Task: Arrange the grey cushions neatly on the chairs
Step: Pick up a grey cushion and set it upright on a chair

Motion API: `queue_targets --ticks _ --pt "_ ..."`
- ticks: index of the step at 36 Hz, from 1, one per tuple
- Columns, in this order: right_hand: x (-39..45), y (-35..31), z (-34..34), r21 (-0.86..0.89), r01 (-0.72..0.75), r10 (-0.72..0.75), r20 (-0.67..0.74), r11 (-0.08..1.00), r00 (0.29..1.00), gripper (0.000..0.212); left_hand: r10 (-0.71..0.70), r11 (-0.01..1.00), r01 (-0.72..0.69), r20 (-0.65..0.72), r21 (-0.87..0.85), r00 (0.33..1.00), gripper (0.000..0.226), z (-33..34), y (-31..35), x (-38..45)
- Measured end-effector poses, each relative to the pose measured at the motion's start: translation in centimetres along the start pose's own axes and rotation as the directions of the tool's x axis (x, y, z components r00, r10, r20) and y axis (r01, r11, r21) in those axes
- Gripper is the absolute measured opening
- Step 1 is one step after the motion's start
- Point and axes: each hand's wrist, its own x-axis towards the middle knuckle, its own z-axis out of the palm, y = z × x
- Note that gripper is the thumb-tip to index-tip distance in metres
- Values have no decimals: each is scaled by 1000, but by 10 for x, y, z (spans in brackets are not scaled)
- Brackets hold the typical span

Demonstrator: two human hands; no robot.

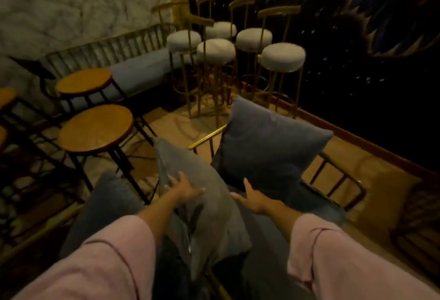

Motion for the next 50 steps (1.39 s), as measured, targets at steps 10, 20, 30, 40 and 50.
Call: queue_targets --ticks 10,20,30,40,50 --pt "104 43 73 385 -287 265 110 877 958 86 -262 963 218 -353 -159 898 139 55 -23 66" --pt "168 79 94 584 -378 356 159 718 921 105 -87 986 6 -486 -166 870 129 58 -66 109" --pt "190 105 106 763 -343 273 224 548 935 81 -27 991 -49 -534 -128 845 115 56 -66 105" --pt "124 81 78 793 -379 261 285 476 922 109 113 944 -272 -589 -188 800 92 6 -49 58" --pt "-4 -33 36 741 -63 106 -10 669 994 96 39 836 -404 -693 -372 720 81 -89 -112 -66"
